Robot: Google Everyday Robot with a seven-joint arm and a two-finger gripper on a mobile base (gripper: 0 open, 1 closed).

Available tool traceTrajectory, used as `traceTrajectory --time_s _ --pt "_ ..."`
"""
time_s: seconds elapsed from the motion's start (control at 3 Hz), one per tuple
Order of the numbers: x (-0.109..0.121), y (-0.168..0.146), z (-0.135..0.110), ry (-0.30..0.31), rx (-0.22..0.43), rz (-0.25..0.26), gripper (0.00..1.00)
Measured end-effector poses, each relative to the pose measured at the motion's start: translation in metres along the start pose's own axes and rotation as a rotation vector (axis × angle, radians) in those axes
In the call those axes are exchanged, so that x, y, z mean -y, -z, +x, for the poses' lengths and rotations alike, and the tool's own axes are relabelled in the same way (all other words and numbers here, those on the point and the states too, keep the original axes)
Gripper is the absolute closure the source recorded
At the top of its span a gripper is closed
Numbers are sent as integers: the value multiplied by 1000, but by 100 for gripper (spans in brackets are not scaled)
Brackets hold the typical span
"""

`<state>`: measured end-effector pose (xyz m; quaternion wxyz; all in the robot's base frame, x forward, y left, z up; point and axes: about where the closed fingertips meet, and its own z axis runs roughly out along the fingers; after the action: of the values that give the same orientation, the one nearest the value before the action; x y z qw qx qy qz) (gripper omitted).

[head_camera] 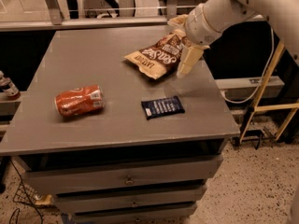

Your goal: Move brown chip bag near coke can

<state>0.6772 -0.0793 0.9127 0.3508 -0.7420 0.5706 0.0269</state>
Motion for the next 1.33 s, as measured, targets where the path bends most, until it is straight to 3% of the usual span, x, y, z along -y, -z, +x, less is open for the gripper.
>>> traceTrajectory --time_s 0.67,1.33 --pt "-1 -13 -2 15 -10 -17 0" --pt "1 -54 6 47 -43 -100 0"
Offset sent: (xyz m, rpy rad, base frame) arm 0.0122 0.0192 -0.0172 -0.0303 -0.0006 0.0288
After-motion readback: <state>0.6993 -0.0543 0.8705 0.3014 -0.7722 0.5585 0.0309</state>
